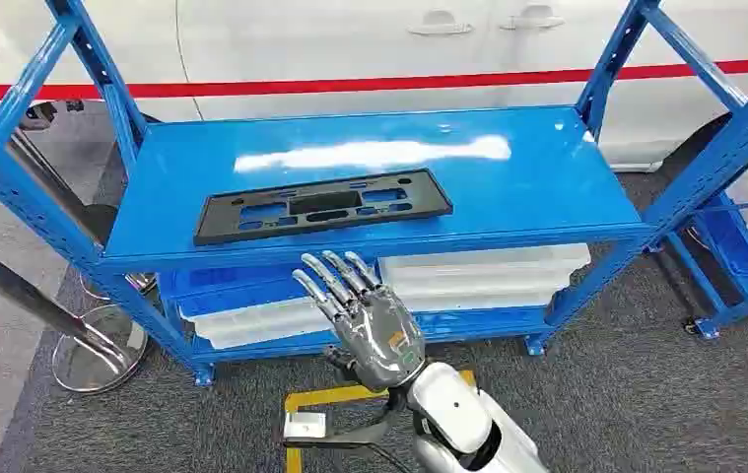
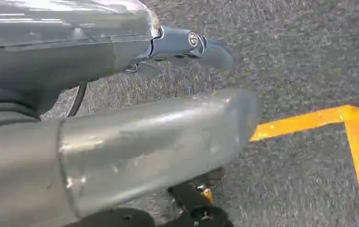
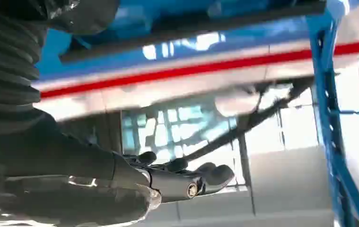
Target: Take the parts from the cabinet and place them on the table.
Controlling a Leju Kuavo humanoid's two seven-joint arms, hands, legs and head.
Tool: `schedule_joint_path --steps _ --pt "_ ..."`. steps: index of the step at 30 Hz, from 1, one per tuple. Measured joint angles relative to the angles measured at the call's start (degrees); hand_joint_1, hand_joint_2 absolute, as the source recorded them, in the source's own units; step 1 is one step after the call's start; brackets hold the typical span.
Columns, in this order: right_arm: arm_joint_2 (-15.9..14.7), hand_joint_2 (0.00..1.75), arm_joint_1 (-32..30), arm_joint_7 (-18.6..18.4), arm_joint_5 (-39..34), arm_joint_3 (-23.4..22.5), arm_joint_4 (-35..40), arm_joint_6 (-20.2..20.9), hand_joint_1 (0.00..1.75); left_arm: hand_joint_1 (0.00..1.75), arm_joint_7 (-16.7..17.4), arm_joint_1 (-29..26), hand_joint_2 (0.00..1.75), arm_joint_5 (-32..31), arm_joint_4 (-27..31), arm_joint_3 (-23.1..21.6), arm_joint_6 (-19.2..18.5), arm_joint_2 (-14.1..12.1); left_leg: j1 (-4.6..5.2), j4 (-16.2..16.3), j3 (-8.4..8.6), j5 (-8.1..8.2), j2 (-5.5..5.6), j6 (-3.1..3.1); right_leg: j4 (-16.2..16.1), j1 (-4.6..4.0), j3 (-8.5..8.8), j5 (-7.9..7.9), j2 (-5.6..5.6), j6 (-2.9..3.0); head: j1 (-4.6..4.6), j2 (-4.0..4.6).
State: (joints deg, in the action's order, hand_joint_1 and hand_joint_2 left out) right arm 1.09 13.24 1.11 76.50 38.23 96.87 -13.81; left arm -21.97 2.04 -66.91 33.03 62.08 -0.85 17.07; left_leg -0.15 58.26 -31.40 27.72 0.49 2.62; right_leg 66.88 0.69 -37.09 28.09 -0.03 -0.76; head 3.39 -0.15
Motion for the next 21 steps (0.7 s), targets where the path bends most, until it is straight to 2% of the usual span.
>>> schedule_joint_path --steps 1,2,3,5,6,7,8,9,11,12,13,14,16,17,18,21 --pt "0.0 1.75 0.5 0.4 1.4 1.0 0.7 -0.8 0.0 0.0 -0.2 0.1 0.0 -0.9 0.5 0.6 -0.5 0.5 0.07 0.0 0.23 0.18 0.0 -0.12 -4.4 -0.33 2.0 -2.15 0.0 0.71 0.0 0.0" --pt "0.0 1.75 0.8 0.8 2.8 2.1 1.2 -1.6 0.0 0.0 -0.2 0.2 0.0 -1.8 0.7 1.0 -0.9 0.9 0.26 0.1 0.13 0.37 -0.07 -0.41 -6.2 -0.61 2.96 -1.47 0.09 1.59 -0.02 0.0" --pt "0.0 1.75 0.9 1.1 4.1 2.7 1.7 -2.4 0.0 0.0 -0.4 0.4 0.0 -2.7 0.9 1.2 -1.3 1.0 0.41 0.2 -0.04 0.51 0.03 -0.7 -7.7 -0.68 3.18 -1.24 0.15 1.36 0.0 0.0" --pt "0.1 1.75 1.0 1.9 6.7 4.1 2.8 -3.4 0.0 0.0 -0.8 0.5 0.0 -4.5 1.9 2.1 -2.2 1.5 -0.01 -0.2 -0.08 0.45 -0.13 -1.31 -7.5 -0.98 3.04 -1.17 -0.01 1.46 -0.02 0.0" --pt "0.1 1.75 1.2 2.3 7.9 4.6 3.3 -4.0 0.0 0.0 -0.9 0.6 0.0 -5.4 2.3 2.6 -2.7 1.9 0.1 -0.2 0.13 0.54 -0.19 -1.62 -8.0 -0.82 3.23 -1.3 -0.11 1.62 -0.02 0.0" --pt "0.4 1.75 1.2 3.2 9.0 5.1 3.9 -4.4 0.0 0.0 -0.9 0.6 0.0 -6.3 3.0 3.0 -3.0 2.0 -0.01 0.2 0.17 1.17 -0.18 -1.91 -8.9 -0.06 4.07 -1.56 0.08 1.78 -0.04 0.0" --pt "0.4 1.75 1.2 3.8 9.6 5.3 4.1 -4.7 0.0 0.0 -1.0 0.8 0.0 -6.8 3.2 3.2 -3.3 2.1 0.08 2.2 -0.54 2.28 -0.2 -2.27 -9.3 -0.01 4.59 -1.5 0.1 2.1 -0.02 0.0" --pt "0.6 1.75 1.2 4.1 9.7 5.4 4.2 -4.7 0.0 0.0 -1.0 1.0 0.0 -7.1 3.4 3.5 -3.5 2.2 -0.08 5.6 -2.27 3.99 -0.2 -2.54 -9.4 0.0 4.83 -1.42 0.26 2.23 -0.04 0.0" --pt "0.6 1.75 1.1 4.6 9.8 5.6 4.1 -4.8 0.0 0.0 -1.0 1.0 0.0 -7.2 3.7 4.0 -3.6 2.3 -0.52 15.0 -7.58 7.41 -0.22 -3.21 -9.4 -0.02 5.06 -0.96 0.37 2.45 -0.02 0.0" --pt "0.7 1.75 1.0 4.7 9.8 5.7 4.1 -4.7 0.0 0.0 -1.0 0.9 0.0 -7.4 3.8 4.1 -3.6 2.4 -0.65 17.4 -9.27 7.55 -0.22 -3.39 -9.3 -0.01 5.18 -0.78 0.34 2.38 -0.04 0.0" --pt "0.7 1.75 1.0 4.8 9.7 5.8 4.0 -4.7 0.0 0.0 -1.0 0.9 0.0 -7.5 3.9 4.3 -3.7 2.4 -0.75 17.1 -9.59 6.15 -0.23 -3.52 -9.3 0.05 5.46 -0.55 0.24 2.24 -0.04 0.0" --pt "0.7 1.75 1.0 4.9 9.5 5.8 3.9 -4.5 0.0 0.0 -0.9 0.9 0.0 -7.6 3.9 4.4 -3.7 2.4 -0.86 14.2 -8.56 3.7 -0.24 -3.55 -9.3 0.1 5.87 -0.29 0.11 2.06 -0.04 0.0" --pt "0.8 1.75 1.0 4.9 9.0 5.8 3.4 -3.6 0.0 0.0 -1.0 1.2 0.0 -7.7 4.0 4.6 -3.7 2.3 -1.05 4.1 -4.07 -2.29 -0.34 -3.43 -9.3 0.18 7.01 0.49 0.07 1.54 -0.04 0.0" --pt "0.8 1.75 1.0 4.9 8.9 5.8 3.0 -3.2 0.0 0.0 -0.9 1.2 0.0 -7.8 4.0 4.8 -3.7 2.3 -0.94 1.3 -2.59 -2.2 -0.41 -3.19 -9.3 0.05 7.28 0.86 0.1 1.14 -0.02 0.0" --pt "0.9 1.75 1.2 4.7 8.7 5.9 2.3 -2.7 0.0 0.0 -0.9 1.5 0.0 -7.9 4.0 4.9 -3.7 2.3 -0.61 -0.2 -1.88 -1.58 -0.28 -2.77 -9.0 -0.21 7.15 1.16 0.02 0.64 -0.04 0.0" --pt "1.3 1.75 1.2 4.4 7.9 5.9 -0.5 -2.4 0.0 0.0 -0.9 1.7 0.0 -8.1 3.9 4.9 -3.2 2.3 -0.53 0.0 -2.0 -1.18 -0.13 -1.32 -8.8 -0.16 7.37 0.93 0.1 -0.19 -0.02 0.0"
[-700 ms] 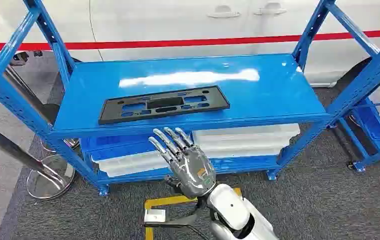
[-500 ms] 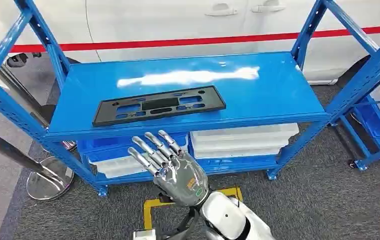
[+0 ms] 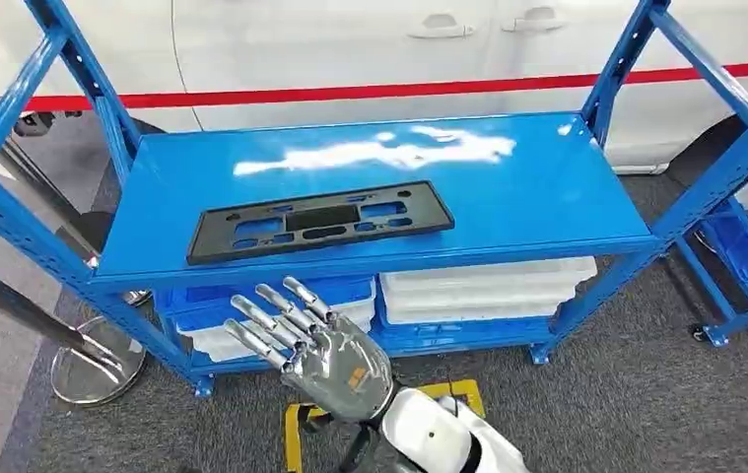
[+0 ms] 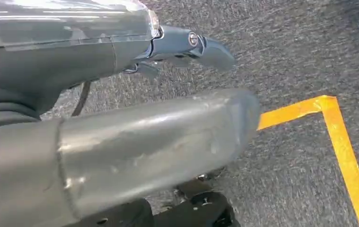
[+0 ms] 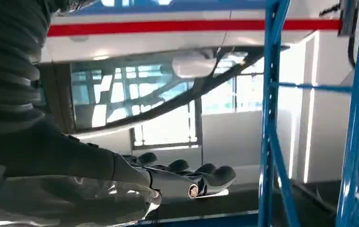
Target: Take the parts from the cabinet and place them on the table.
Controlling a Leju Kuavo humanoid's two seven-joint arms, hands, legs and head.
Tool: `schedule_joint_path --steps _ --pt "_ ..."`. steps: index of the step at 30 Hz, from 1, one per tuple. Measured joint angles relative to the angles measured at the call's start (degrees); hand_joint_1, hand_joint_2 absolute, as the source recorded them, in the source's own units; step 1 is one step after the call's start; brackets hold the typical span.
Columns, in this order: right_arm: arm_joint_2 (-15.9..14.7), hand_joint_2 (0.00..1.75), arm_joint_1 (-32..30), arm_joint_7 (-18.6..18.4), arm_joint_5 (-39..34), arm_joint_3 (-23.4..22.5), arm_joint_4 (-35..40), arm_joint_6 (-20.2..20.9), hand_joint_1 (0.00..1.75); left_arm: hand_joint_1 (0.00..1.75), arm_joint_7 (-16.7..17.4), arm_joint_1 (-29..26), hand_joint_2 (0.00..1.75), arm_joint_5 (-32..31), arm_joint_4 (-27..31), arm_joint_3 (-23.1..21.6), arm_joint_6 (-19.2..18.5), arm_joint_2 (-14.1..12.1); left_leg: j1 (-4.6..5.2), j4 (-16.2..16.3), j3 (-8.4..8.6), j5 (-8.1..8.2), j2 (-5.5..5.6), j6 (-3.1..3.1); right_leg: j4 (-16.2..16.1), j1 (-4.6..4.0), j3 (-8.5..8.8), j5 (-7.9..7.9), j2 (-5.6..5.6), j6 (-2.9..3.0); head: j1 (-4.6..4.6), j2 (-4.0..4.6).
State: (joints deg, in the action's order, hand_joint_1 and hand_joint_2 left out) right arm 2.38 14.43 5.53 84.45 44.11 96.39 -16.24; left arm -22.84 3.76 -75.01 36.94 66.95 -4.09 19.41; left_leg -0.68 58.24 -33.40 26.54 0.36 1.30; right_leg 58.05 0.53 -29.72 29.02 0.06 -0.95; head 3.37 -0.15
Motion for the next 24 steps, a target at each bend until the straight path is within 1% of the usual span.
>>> schedule_joint_path --steps 1,2,3,5,6,7,8,9,10,11,12,13,14,15,16,17,18,19,20,21,22,23,24 --pt "0.1 1.75 0.0 0.0 -0.1 0.0 -1.1 -0.1 0.0 0.0 0.0 0.1 0.0 0.0 0.0 0.0 0.2 0.0 -0.22 -0.5 0.75 -0.07 0.02 0.58 0.6 0.19 -0.08 0.43 -0.01 -0.33 0.0 0.0" --pt "0.1 1.75 0.1 -0.1 -0.2 0.0 -1.9 -0.4 0.0 0.0 0.0 0.2 0.0 0.0 -0.1 0.0 0.3 0.0 -0.21 -0.6 1.19 0.07 0.0 0.92 2.5 0.23 -0.73 1.23 -0.02 -0.41 0.0 0.0" --pt "0.2 1.75 0.2 -0.2 -0.5 0.0 -2.9 -0.5 0.0 0.0 0.0 0.4 0.0 0.1 -0.2 0.0 0.7 -0.1 -0.2 -0.6 1.4 0.28 -0.03 1.25 5.9 0.25 -2.59 2.82 -0.02 -0.51 0.0 0.0" --pt "0.3 1.75 0.0 -0.5 -0.8 0.0 -4.8 -0.5 0.0 0.0 0.0 0.6 0.0 0.2 -0.5 0.0 0.9 -0.2 0.03 -0.6 1.69 0.71 -0.04 1.7 14.7 0.23 -8.08 6.49 -0.02 -0.72 0.0 0.0" --pt "0.3 1.75 -0.1 -0.6 -0.8 0.0 -5.5 -0.5 0.0 0.0 0.0 0.6 0.0 0.2 -0.5 0.0 0.9 -0.2 0.16 -0.6 1.88 0.96 0.0 1.77 17.6 0.21 -10.3 7.05 -0.03 -0.69 0.02 0.0" --pt "0.3 1.75 -0.2 -0.6 -0.8 0.0 -6.1 -0.5 0.0 0.0 0.0 0.5 0.0 0.2 -0.6 0.0 0.9 -0.2 0.29 -0.6 2.24 1.24 0.06 1.74 17.9 0.19 -11.31 6.15 -0.03 -0.61 0.0 0.0" --pt "0.4 1.75 -0.2 -0.7 -0.8 0.0 -6.5 -0.5 0.0 0.0 0.0 0.5 0.0 0.2 -0.7 0.0 0.9 -0.2 0.42 -0.6 2.76 1.64 0.13 1.72 15.7 0.14 -11.05 3.75 -0.03 -0.33 0.0 0.0" --pt "0.4 1.75 -0.2 -0.8 -1.0 0.0 -7.0 -0.5 0.0 0.0 0.0 0.5 0.0 0.2 -0.8 0.0 0.9 -0.2 0.59 -0.6 3.51 2.1 0.19 1.66 11.0 -0.01 -9.48 0.14 -0.04 0.21 0.02 0.0" --pt "0.5 1.75 -0.2 -0.9 -1.1 -0.1 -7.5 -0.5 0.0 0.0 0.0 0.6 0.0 0.2 -0.9 0.0 1.0 -0.2 0.74 -0.6 4.29 2.6 0.21 1.57 5.9 -0.36 -7.55 -3.41 -0.04 0.87 0.0 0.0" --pt "0.6 1.75 -0.2 -1.0 -1.1 -0.3 -8.3 -0.5 0.0 0.0 0.0 0.5 0.0 0.3 -1.0 -0.1 1.1 -0.2 0.68 -0.7 4.63 3.13 0.17 1.41 2.3 -0.72 -6.24 -5.12 -0.02 1.72 0.0 0.0" --pt "0.6 1.75 -0.2 -1.1 -1.1 -0.7 -9.3 -0.6 0.0 0.0 0.0 0.7 0.0 0.4 -1.3 -0.1 1.1 -0.2 0.81 -0.7 5.06 3.27 0.14 1.07 2.6 -1.09 -6.66 -2.83 0.09 1.99 -0.03 0.0" --pt "0.9 1.75 -0.3 -1.2 -1.1 -1.1 -9.9 -0.7 0.0 0.0 0.0 0.8 0.0 0.5 -1.3 -0.1 1.2 -0.3 0.6 -0.8 4.76 3.57 0.17 0.54 1.2 -1.37 -6.2 -2.56 -0.09 2.36 0.2 0.0" --pt "0.9 1.75 -0.6 -1.3 -1.2 -1.6 -10.4 -0.8 0.0 0.0 0.1 0.7 0.0 0.5 -1.3 -0.1 1.2 -0.3 0.61 -0.9 5.38 3.67 0.1 0.12 1.0 -1.4 -6.14 -3.84 -0.1 2.66 0.15 0.0" --pt "1.0 1.75 -0.7 -1.3 -1.3 -2.1 -11.1 -1.1 0.0 0.0 0.1 0.7 0.0 0.6 -1.4 -0.1 1.2 -0.3 0.74 -0.1 5.72 3.1 0.07 -0.27 0.6 -1.38 -5.54 -3.61 -0.2 2.96 0.13 0.0" --pt "1.3 1.75 -0.8 -1.3 -1.4 -2.5 -11.5 -1.4 0.0 0.0 0.1 0.6 0.0 0.6 -1.4 -0.1 1.2 -0.4 0.84 0.2 5.85 3.47 0.05 -0.49 0.1 -0.7 -4.46 -3.66 -0.37 2.99 0.18 0.0" --pt "1.5 1.75 -0.9 -1.3 -1.5 -2.9 -11.8 -1.6 0.0 0.0 0.1 0.6 0.0 0.6 -1.4 -0.1 1.2 -0.4 0.57 1.4 5.7 4.26 -0.03 -0.8 -0.5 -0.61 -3.55 -3.52 -0.21 3.2 0.15 0.0" --pt "1.9 1.75 -0.8 -1.3 -1.7 -3.2 -12.0 -1.6 0.0 0.0 0.1 0.7 0.0 0.6 -1.4 -0.1 1.2 -0.4 0.52 3.7 4.56 5.6 -0.02 -1.06 -0.6 -0.52 -3.16 -3.27 -0.2 3.57 0.15 0.0" --pt "2.1 1.75 -0.8 -1.3 -1.8 -3.6 -12.1 -1.6 0.0 0.0 0.1 0.7 0.0 0.6 -1.4 -0.1 1.2 -0.4 0.37 7.5 2.22 7.59 -0.03 -1.38 -0.6 -0.5 -2.96 -2.99 -0.18 3.67 0.13 0.0" --pt "2.3 1.75 -0.9 -1.2 -1.9 -3.9 -12.2 -1.6 0.0 0.0 0.1 0.7 0.0 0.6 -1.4 -0.1 1.2 -0.4 0.15 11.3 -0.29 9.28 -0.03 -1.81 -0.6 -0.51 -2.72 -2.65 -0.18 3.62 0.13 0.0" --pt "2.3 1.75 -1.1 -1.2 -1.9 -4.2 -12.2 -1.6 0.0 0.0 0.1 0.6 0.0 0.6 -1.4 -0.1 1.2 -0.5 -0.03 14.7 -2.87 10.24 -0.04 -2.1 -0.6 -0.5 -2.45 -2.26 -0.21 3.57 0.13 0.0" --pt "2.4 1.75 -1.1 -1.1 -1.9 -4.4 -12.2 -1.6 0.0 0.0 0.1 0.3 0.0 0.6 -1.4 -0.1 1.2 -0.5 -0.15 15.7 -4.21 9.69 -0.05 -2.26 -0.5 -0.46 -2.09 -1.89 -0.31 3.46 0.13 0.0" --pt "2.4 1.75 -1.2 -1.1 -1.9 -4.8 -12.2 -1.6 0.0 0.0 0.1 0.2 0.0 0.7 -1.4 -0.1 1.2 -0.5 -0.3 14.1 -4.41 7.47 -0.05 -2.48 -0.5 -0.35 -1.48 -1.44 -0.46 3.24 0.13 0.0" --pt "2.5 1.75 -1.2 -1.1 -1.9 -5.0 -12.2 -1.5 0.0 0.0 0.1 0.2 0.0 0.6 -1.4 -0.1 1.2 -0.5 -0.46 10.3 -3.57 3.97 -0.07 -2.52 -0.4 -0.28 -0.77 -0.91 -0.52 3.03 0.13 0.0"
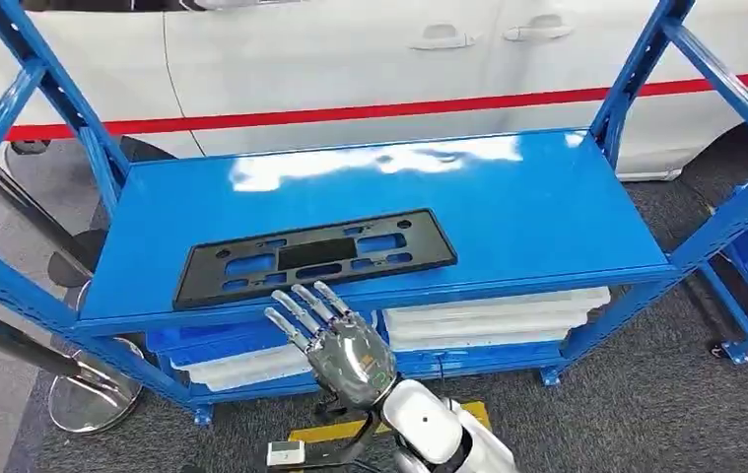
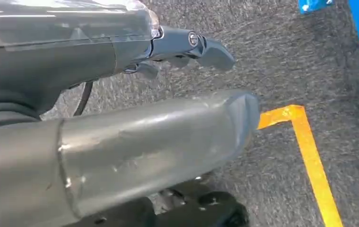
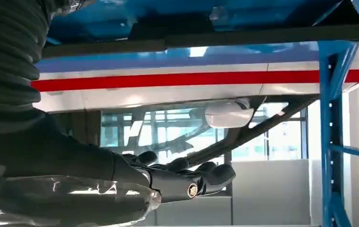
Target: Take the parts from the cabinet and place them on the table.
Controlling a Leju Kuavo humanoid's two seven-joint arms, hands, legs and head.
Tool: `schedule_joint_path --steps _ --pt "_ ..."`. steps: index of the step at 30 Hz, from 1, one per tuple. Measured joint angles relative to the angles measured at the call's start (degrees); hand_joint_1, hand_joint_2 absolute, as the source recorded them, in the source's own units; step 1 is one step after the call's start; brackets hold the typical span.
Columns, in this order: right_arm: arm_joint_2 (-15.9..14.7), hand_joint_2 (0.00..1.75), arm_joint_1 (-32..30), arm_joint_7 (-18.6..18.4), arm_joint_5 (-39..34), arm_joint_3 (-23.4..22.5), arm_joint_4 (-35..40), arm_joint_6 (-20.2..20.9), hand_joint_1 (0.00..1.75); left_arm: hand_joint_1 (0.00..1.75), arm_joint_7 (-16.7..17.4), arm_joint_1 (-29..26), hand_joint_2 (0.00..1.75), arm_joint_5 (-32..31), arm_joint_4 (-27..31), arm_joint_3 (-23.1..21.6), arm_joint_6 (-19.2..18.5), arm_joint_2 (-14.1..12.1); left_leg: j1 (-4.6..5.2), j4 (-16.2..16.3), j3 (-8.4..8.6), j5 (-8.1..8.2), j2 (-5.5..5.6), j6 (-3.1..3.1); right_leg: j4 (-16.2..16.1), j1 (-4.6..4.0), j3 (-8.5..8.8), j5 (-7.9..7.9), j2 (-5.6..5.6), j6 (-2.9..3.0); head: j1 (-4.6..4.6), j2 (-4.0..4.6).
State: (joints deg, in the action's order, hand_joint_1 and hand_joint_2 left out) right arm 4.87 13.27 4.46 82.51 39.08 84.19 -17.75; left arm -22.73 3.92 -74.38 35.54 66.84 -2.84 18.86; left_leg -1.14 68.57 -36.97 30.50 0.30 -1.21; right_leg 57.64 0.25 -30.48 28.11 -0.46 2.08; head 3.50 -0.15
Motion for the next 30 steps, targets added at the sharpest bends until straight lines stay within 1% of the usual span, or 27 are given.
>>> schedule_joint_path --steps 1,2,3,4,5,6,7,8,9,10,11,12,13,14,15,17,18,19,21,23,24,25,26,27,28,29,30 --pt "0.2 1.75 0.0 0.0 0.0 -0.2 0.0 0.0 0.0 0.0 0.0 0.0 0.0 0.0 0.0 0.0 0.0 -0.1 -0.08 -4.7 1.42 -3.85 -0.05 0.14 0.0 0.09 0.79 0.59 0.02 -0.24 0.0 0.0" --pt "0.3 1.75 0.0 0.0 0.0 -0.5 0.1 0.0 0.0 0.0 0.0 0.0 0.0 0.0 0.0 0.0 0.0 -0.2 -0.1 -8.7 2.58 -6.41 -0.14 0.41 0.1 0.15 1.49 1.22 0.14 -0.54 0.0 0.0" --pt "0.3 1.75 0.1 0.0 -0.1 -0.6 0.1 0.0 0.0 0.0 0.0 -0.2 0.0 0.0 -0.1 0.0 0.0 -0.2 0.38 -8.4 2.22 -4.57 -0.15 0.49 0.0 0.11 1.72 1.4 0.16 -0.84 0.04 0.0" --pt "0.4 1.75 0.2 0.0 -0.2 -0.8 0.2 0.0 0.0 0.0 0.0 0.1 0.0 0.0 -0.1 0.0 -0.1 -0.3 0.59 -10.3 2.74 -4.13 -0.24 1.04 0.2 0.0 1.36 1.61 0.14 -1.25 -0.11 0.0" --pt "0.4 1.75 0.0 0.0 -0.2 -1.0 0.4 0.1 0.0 0.0 0.0 0.1 0.0 0.0 -0.1 0.0 -0.1 -0.3 0.61 -9.8 2.54 -5.0 -0.19 1.71 0.1 -0.04 1.42 2.09 0.19 -1.65 0.0 0.0" --pt "0.5 1.75 0.0 0.0 -0.2 -1.1 0.6 0.1 0.0 0.0 0.0 -0.2 0.0 0.2 -0.1 0.0 -0.1 -0.3 0.7 -9.6 2.58 -4.73 -0.18 2.06 -0.1 0.0 1.71 2.2 0.19 -1.94 -0.04 0.0" --pt "0.5 1.75 0.1 0.0 -0.2 -1.2 0.8 0.2 0.0 0.0 0.0 -0.2 0.0 0.2 -0.1 0.0 -0.1 -0.3 0.24 -10.1 2.8 -4.83 -0.12 2.45 -0.1 -0.25 1.93 2.5 0.25 -2.35 -0.06 0.0" --pt "0.5 1.75 0.1 0.0 -0.2 -1.5 1.1 0.2 0.0 0.0 0.0 -0.2 0.0 0.2 -0.1 0.0 -0.1 -0.3 0.08 -10.5 3.25 -4.89 -0.21 2.72 0.6 0.11 1.92 3.05 0.26 -2.65 -0.07 0.0" --pt "0.5 1.75 0.2 0.0 -0.2 -1.7 1.3 0.2 0.0 0.0 0.0 -0.1 0.0 0.2 -0.1 0.0 -0.1 -0.3 0.07 -10.7 3.58 -4.66 -0.23 3.18 2.9 0.09 0.85 4.09 0.28 -2.9 -0.04 0.0" --pt "0.5 1.75 0.2 -0.1 -0.1 -1.9 1.3 0.3 0.0 0.0 0.0 0.0 0.0 0.2 -0.1 0.0 -0.1 -0.3 0.08 -10.7 3.89 -4.39 -0.26 3.57 8.1 0.15 -2.08 6.41 0.27 -3.24 -0.04 0.0" --pt "0.5 1.75 0.1 -0.1 0.0 -2.1 1.2 0.5 0.0 0.0 0.0 0.0 0.0 0.2 -0.1 0.0 -0.1 -0.3 0.1 -10.7 4.11 -4.13 -0.26 3.76 12.5 0.2 -4.66 8.01 0.27 -3.44 -0.04 0.0" --pt "0.4 1.75 0.0 -0.2 0.1 -2.2 1.2 0.7 0.0 0.0 0.0 0.0 0.0 0.2 -0.1 0.0 -0.1 -0.3 0.12 -10.7 4.41 -3.81 -0.25 3.84 16.9 0.23 -7.66 9.05 0.27 -3.59 -0.04 0.0" --pt "0.3 1.75 -0.1 -0.3 0.1 -2.3 1.2 0.9 0.0 0.0 0.0 0.0 0.0 0.2 -0.1 0.0 -0.1 -0.3 0.12 -10.7 4.8 -3.47 -0.21 3.83 19.1 0.27 -9.71 8.61 0.27 -3.67 -0.04 0.0" --pt "0.3 1.75 -0.1 -0.3 0.2 -2.3 1.2 1.0 0.0 0.0 0.0 -0.1 0.0 0.2 -0.1 0.0 -0.1 -0.3 0.12 -10.7 5.31 -3.09 -0.12 3.74 18.3 0.32 -10.21 6.65 0.28 -3.64 -0.04 0.0" --pt "0.3 1.75 0.0 -0.3 0.2 -2.4 1.2 1.0 0.0 0.0 0.0 -0.1 0.0 0.2 -0.1 0.0 -0.1 -0.3 0.12 -10.7 5.97 -2.65 0.01 3.64 15.1 0.38 -9.45 3.57 0.29 -3.52 -0.04 0.0" --pt "0.3 1.75 0.0 -0.4 0.2 -2.5 1.2 1.0 0.0 0.0 0.0 -0.1 0.0 0.2 -0.1 0.0 -0.1 -0.3 0.12 -10.7 7.48 -1.54 0.15 3.16 4.3 0.37 -5.58 -3.82 0.32 -2.87 -0.04 0.0" --pt "0.3 1.75 0.0 -0.4 0.2 -2.6 1.1 1.0 0.0 0.0 0.0 -0.1 0.0 0.1 -0.1 0.0 -0.2 -0.3 0.24 -10.7 7.41 -1.17 0.15 2.82 3.3 0.14 -5.0 -3.21 0.37 -2.44 -0.04 0.0" --pt "0.3 1.75 0.1 -0.5 0.2 -2.6 1.1 1.0 0.0 0.0 0.0 0.1 0.0 0.1 -0.1 0.0 -0.2 -0.3 0.49 -10.5 7.4 -0.92 0.24 2.4 1.7 -0.12 -4.6 -2.85 0.37 -2.23 -0.02 0.0" --pt "0.3 1.75 0.1 -0.7 0.5 -2.6 1.1 1.2 0.0 0.0 0.0 0.1 0.0 0.0 -0.1 0.0 -0.2 -0.4 0.43 -11.0 7.49 -1.01 0.08 1.8 1.9 -0.35 -4.91 -2.5 0.12 -1.81 -0.04 0.0" --pt "0.3 1.75 0.1 -0.9 1.5 -2.7 1.0 1.8 0.0 0.0 -0.4 0.2 0.0 -0.7 -0.1 -0.3 -0.1 -0.4 0.32 -10.8 7.73 -0.22 -0.03 1.16 0.9 0.33 -4.19 -2.65 0.17 -1.14 -0.07 0.0" --pt "0.3 1.75 0.2 -1.0 2.1 -2.9 0.9 2.4 0.0 0.0 -0.6 0.2 0.0 -0.8 -0.1 -0.7 0.0 -0.5 0.32 -9.0 7.14 0.66 -0.05 0.96 0.6 0.32 -3.8 -2.53 0.24 -0.81 -0.04 0.0" --pt "0.3 1.75 0.2 -1.0 2.5 -3.0 0.7 2.7 0.0 0.0 -0.7 0.4 0.0 -0.9 -0.1 -0.9 0.0 -0.6 0.33 -5.5 5.35 2.41 -0.05 0.75 0.6 0.32 -3.62 -2.38 0.44 -0.45 -0.07 0.0" --pt "0.3 1.75 0.3 -1.1 2.9 -3.1 0.2 3.0 0.0 0.0 -0.8 0.4 0.0 -0.9 -0.2 -1.1 0.0 -0.8 0.29 -0.7 2.75 4.47 -0.05 0.51 0.6 0.26 -3.51 -2.22 0.48 -0.22 -0.04 0.0" --pt "0.3 1.75 0.3 -1.1 3.5 -3.3 -0.5 3.2 0.0 0.0 -0.8 0.3 0.0 -1.0 -0.2 -1.3 0.0 -0.9 0.27 3.7 0.2 5.98 -0.06 0.35 0.7 0.17 -3.46 -2.09 0.51 -0.03 -0.04 0.0" --pt "0.3 1.75 0.3 -1.1 4.1 -3.4 -1.4 3.3 0.0 0.0 -0.9 0.3 0.0 -1.2 -0.3 -1.4 0.0 -1.0 0.26 6.8 -1.87 6.33 -0.06 0.25 0.7 0.1 -3.42 -1.97 0.48 0.03 -0.06 0.0" --pt "0.3 1.75 0.3 -1.3 5.0 -3.5 -2.4 3.3 0.0 0.0 -0.9 0.3 0.0 -1.2 -0.3 -1.4 0.0 -1.1 0.26 6.8 -2.51 4.99 -0.06 0.28 0.8 0.07 -3.3 -1.81 0.37 0.02 -0.04 0.0" --pt "0.3 1.75 0.4 -1.4 5.6 -3.5 -3.3 3.5 0.0 0.0 -0.9 0.3 0.0 -1.2 -0.3 -1.5 0.0 -1.2 0.27 4.2 -1.7 2.59 -0.06 0.41 0.9 0.06 -3.09 -1.63 0.23 -0.07 -0.07 0.0"
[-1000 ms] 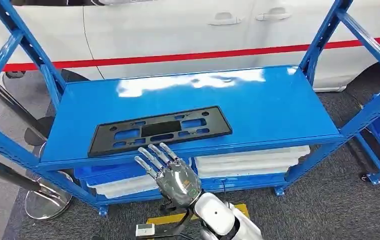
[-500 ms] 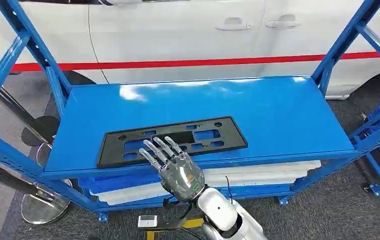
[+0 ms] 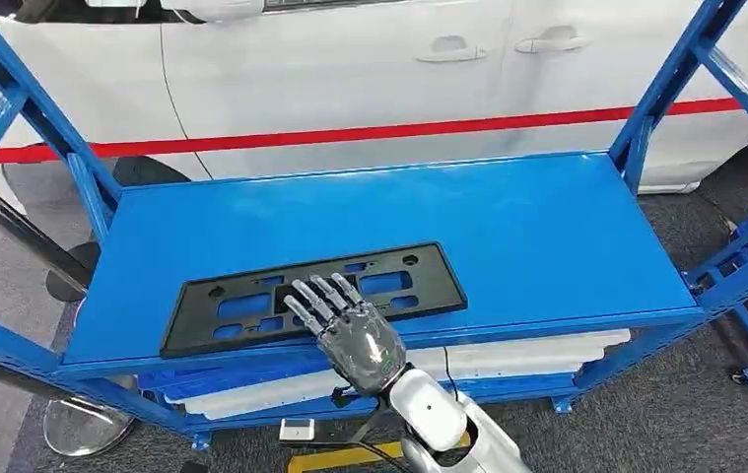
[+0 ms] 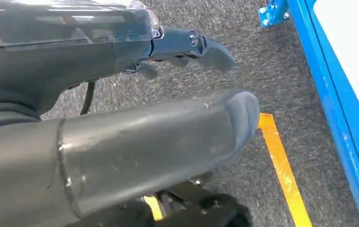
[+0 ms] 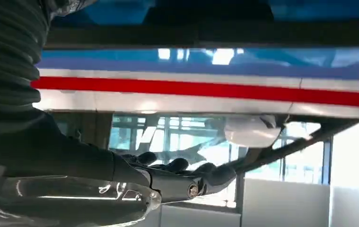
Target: Take the parts from the cabinet and place them on the table.
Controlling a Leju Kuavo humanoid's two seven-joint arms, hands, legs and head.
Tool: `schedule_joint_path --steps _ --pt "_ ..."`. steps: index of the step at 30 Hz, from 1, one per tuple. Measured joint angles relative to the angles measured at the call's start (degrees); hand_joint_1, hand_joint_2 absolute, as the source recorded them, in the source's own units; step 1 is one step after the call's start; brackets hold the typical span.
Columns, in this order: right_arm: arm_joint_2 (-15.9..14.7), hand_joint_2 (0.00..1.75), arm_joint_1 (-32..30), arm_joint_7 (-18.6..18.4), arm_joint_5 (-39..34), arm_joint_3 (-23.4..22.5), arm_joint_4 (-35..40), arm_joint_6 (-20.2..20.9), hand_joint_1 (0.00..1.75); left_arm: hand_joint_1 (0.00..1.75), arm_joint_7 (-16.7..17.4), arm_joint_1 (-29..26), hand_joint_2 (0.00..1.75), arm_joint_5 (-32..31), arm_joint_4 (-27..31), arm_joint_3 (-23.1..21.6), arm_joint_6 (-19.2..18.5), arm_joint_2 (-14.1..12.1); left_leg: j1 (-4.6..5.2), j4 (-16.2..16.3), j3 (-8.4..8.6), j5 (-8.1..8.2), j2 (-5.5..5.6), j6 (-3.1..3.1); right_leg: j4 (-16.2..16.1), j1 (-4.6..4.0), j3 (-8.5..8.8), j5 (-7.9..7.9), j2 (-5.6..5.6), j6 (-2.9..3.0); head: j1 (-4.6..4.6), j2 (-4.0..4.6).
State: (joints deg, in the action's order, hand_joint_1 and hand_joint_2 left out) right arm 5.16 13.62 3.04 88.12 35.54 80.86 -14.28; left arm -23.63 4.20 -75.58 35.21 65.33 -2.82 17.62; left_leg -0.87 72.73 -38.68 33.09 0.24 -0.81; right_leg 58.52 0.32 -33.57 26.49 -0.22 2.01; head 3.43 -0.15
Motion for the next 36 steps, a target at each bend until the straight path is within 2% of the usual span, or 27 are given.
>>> schedule_joint_path --steps 2,3,4,7,8,9,10,12,13,14,15,16,17,18,19,22,24,25,27,28,29,30,31,32,33,34,36 --pt "0.0 1.75 0.2 -0.5 0.6 0.0 -1.8 0.2 0.0 0.0 0.0 0.1 0.0 0.0 -0.1 -0.3 0.0 -0.2 0.03 -10.0 4.26 -6.04 -0.01 0.52 0.1 -0.06 0.73 0.47 -0.11 -0.26 0.02 0.0" --pt "0.0 1.75 0.4 -0.5 0.7 0.0 -2.9 0.3 0.0 0.0 0.0 0.2 0.0 0.0 -0.1 -0.5 0.0 -0.4 0.12 -13.5 5.71 -6.59 -0.06 1.06 0.1 -0.04 0.92 0.62 -0.08 -0.41 0.02 0.0" --pt "0.0 1.75 0.8 -0.5 0.8 0.0 -4.1 0.5 0.0 0.0 0.2 0.4 0.0 0.0 -0.1 -0.8 0.0 -0.5 0.47 -14.6 6.21 -6.15 -0.01 1.33 0.3 -0.42 0.73 0.7 -0.19 -0.78 0.02 0.0" --pt "0.2 1.75 1.7 -0.7 0.8 0.0 -6.8 0.7 0.0 0.0 0.3 0.5 0.0 0.0 -0.2 -1.3 0.1 -0.6 0.66 -14.6 6.01 -6.41 0.11 2.04 -0.3 -0.23 0.74 0.32 -0.1 -1.66 0.02 0.0" --pt "0.4 1.75 2.0 -0.7 0.8 0.0 -7.6 0.7 0.0 0.0 0.3 0.5 0.0 0.0 -0.2 -1.4 0.1 -0.6 -0.11 -15.5 6.45 -6.96 0.07 2.66 -0.2 -0.58 0.72 0.55 -0.09 -2.0 0.0 0.0" --pt "0.4 1.75 2.2 -0.9 0.8 0.0 -8.0 0.7 0.0 0.0 0.3 0.5 0.0 0.0 -0.3 -1.6 0.1 -0.6 -0.06 -15.8 6.66 -7.13 -0.01 2.84 0.9 -0.34 0.47 1.4 -0.07 -2.26 0.04 0.0" --pt "0.5 1.75 2.6 -1.0 0.8 0.0 -8.6 0.7 0.0 0.0 0.3 0.6 0.0 0.0 -0.4 -1.7 0.2 -0.6 -0.11 -15.9 6.65 -7.19 -0.09 3.18 3.7 -0.25 -0.88 3.31 -0.05 -2.45 0.02 0.0" --pt "0.5 1.75 2.9 -1.2 0.8 0.0 -9.9 0.7 0.0 0.0 0.4 0.7 0.0 0.0 -0.7 -1.9 0.2 -0.6 -0.06 -15.8 6.61 -7.13 -0.11 3.29 13.0 0.1 -5.51 7.56 -0.05 -2.94 0.02 0.0" --pt "0.5 1.75 3.0 -1.2 0.8 0.0 -10.6 0.8 0.0 0.0 0.4 0.7 0.0 0.0 -0.9 -2.0 0.3 -0.6 -0.06 -15.8 6.61 -7.08 -0.1 3.33 16.5 0.15 -7.45 8.44 -0.05 -3.13 0.04 0.0" --pt "0.7 1.75 3.1 -1.4 0.8 0.0 -11.4 0.8 0.0 0.0 0.6 0.7 0.0 0.0 -1.1 -2.2 0.5 -0.6 -0.07 -15.8 6.65 -7.05 -0.08 3.3 17.3 0.31 -8.13 7.74 -0.04 -3.28 0.04 0.0" --pt "1.0 1.75 3.5 -1.6 0.7 0.0 -12.3 0.8 0.0 0.0 0.7 0.7 0.0 0.0 -1.3 -2.4 0.7 -0.6 -0.07 -15.7 6.73 -6.96 -0.02 3.2 15.3 0.49 -7.46 5.84 -0.01 -3.32 0.02 0.0" --pt "1.4 1.75 4.2 -1.8 0.5 0.0 -13.1 0.7 0.0 0.0 0.9 0.8 0.0 0.0 -1.6 -2.6 0.9 -0.6 -0.07 -15.6 6.87 -6.81 0.01 3.07 11.0 0.59 -5.52 3.02 0.05 -3.26 0.04 0.0" --pt "2.0 1.75 5.1 -2.0 -0.1 0.0 -14.0 0.5 0.0 0.0 0.9 0.9 0.0 0.2 -1.9 -2.8 1.1 -0.6 -0.09 -15.5 7.06 -6.57 0.03 2.84 5.1 0.65 -2.75 -0.01 0.15 -3.11 0.04 0.0" --pt "2.5 1.75 5.8 -2.3 -0.7 0.0 -14.5 0.3 0.0 0.0 0.9 0.9 0.0 0.4 -2.1 -2.9 1.1 -0.6 -0.09 -15.3 7.1 -6.35 0.02 2.54 1.0 0.68 -1.02 -1.15 0.22 -2.95 0.04 0.0" --pt "3.0 1.75 6.7 -2.4 -1.3 0.0 -15.2 0.2 0.0 0.0 0.9 1.0 0.0 0.5 -2.4 -3.1 1.2 -0.6 0.37 -14.9 6.71 -6.11 0.0 2.14 0.3 0.34 -0.66 -0.39 0.19 -2.73 0.04 0.0" --pt "4.3 1.75 8.1 -2.1 -3.3 -0.1 -15.5 0.7 0.0 0.0 0.9 1.1 0.0 0.9 -3.2 -3.4 1.4 -0.7 0.12 -15.2 6.68 -6.21 0.0 1.19 0.5 0.01 -1.09 -0.45 0.01 -1.86 0.02 0.0" --pt "5.4 1.75 9.3 -2.0 -4.3 -0.1 -14.5 1.9 0.0 0.0 0.9 1.0 0.0 1.0 -3.7 -3.8 1.7 -0.8 -0.09 -14.1 6.38 -5.25 -0.04 0.45 -0.2 0.45 -0.74 -0.83 0.05 -0.93 0.02 0.0" --pt "5.8 1.75 10.3 -2.1 -4.5 -0.2 -14.1 2.2 0.0 0.0 0.9 1.1 0.0 1.0 -4.0 -3.9 1.8 -0.9 -0.09 -11.4 5.21 -3.36 -0.04 0.29 -0.3 0.48 -0.69 -0.82 0.1 -0.46 0.0 0.0" --pt "6.1 1.75 11.3 -2.1 -4.6 -0.3 -13.8 2.7 0.0 0.0 0.9 1.1 0.0 1.0 -4.5 -4.0 1.8 -1.0 -0.14 -2.6 1.04 0.87 -0.04 -0.07 -0.2 0.31 -0.67 -0.72 0.17 -0.21 0.02 0.0" --pt "6.2 1.75 11.3 -2.1 -4.6 -0.3 -13.7 2.7 0.0 0.0 0.9 1.0 0.0 1.0 -4.7 -4.0 1.8 -1.0 -0.14 1.7 -1.2 2.29 -0.04 -0.16 -0.2 0.18 -0.68 -0.66 0.23 -0.13 0.02 0.0" --pt "6.2 1.75 11.3 -2.1 -4.6 -0.3 -13.4 2.8 0.0 0.0 0.9 0.9 0.0 1.0 -5.0 -4.1 1.8 -1.1 -0.14 3.3 -2.17 2.1 -0.04 -0.14 -0.1 0.09 -0.7 -0.61 0.21 -0.06 0.02 0.0" --pt "6.2 1.75 11.4 -2.1 -4.7 -0.3 -12.7 2.9 0.0 0.0 0.8 0.8 0.0 1.0 -5.3 -4.1 1.8 -1.3 -0.14 1.8 -1.63 0.41 -0.04 -0.02 0.1 0.04 -0.66 -0.51 0.16 0.0 0.0 0.0" --pt "6.3 1.75 11.6 -2.2 -4.8 -0.3 -12.0 3.5 0.0 0.0 0.6 0.8 0.0 1.0 -5.5 -4.1 1.8 -1.4 -0.13 -1.6 -0.13 -1.87 -0.04 0.17 0.1 -0.01 -0.59 -0.42 0.04 -0.03 0.02 0.0" --pt "6.4 1.75 12.0 -2.4 -4.8 -0.3 -11.0 4.6 0.0 0.0 0.4 0.9 0.0 1.0 -5.8 -4.2 1.8 -1.6 -0.12 -7.2 2.48 -4.91 -0.04 0.51 0.2 -0.06 -0.4 -0.27 -0.1 -0.18 0.02 0.0" --pt "6.5 1.75 12.4 -2.5 -5.0 -0.4 -10.2 5.3 0.0 0.0 0.2 0.9 0.0 1.0 -6.1 -4.2 1.9 -1.9 -0.06 -12.4 4.94 -7.17 -0.05 0.96 0.2 -0.11 -0.21 -0.12 -0.14 -0.36 0.0 0.0" --pt "6.5 1.75 12.9 -2.6 -5.2 -0.5 -9.6 5.9 0.0 0.0 0.0 1.1 0.0 1.1 -6.4 -4.2 2.0 -2.0 0.25 -13.8 5.72 -6.28 -0.02 1.25 0.3 -0.49 -0.27 -0.05 -0.15 -0.58 0.02 0.0" --pt "6.5 1.75 13.2 -2.7 -5.5 -1.0 -8.6 6.4 0.0 0.0 -0.2 1.1 0.0 1.2 -7.0 -4.2 2.1 -2.1 0.41 -14.4 5.61 -6.51 0.1 1.46 0.3 -0.42 -0.55 -0.2 -0.15 -1.18 0.02 0.0"
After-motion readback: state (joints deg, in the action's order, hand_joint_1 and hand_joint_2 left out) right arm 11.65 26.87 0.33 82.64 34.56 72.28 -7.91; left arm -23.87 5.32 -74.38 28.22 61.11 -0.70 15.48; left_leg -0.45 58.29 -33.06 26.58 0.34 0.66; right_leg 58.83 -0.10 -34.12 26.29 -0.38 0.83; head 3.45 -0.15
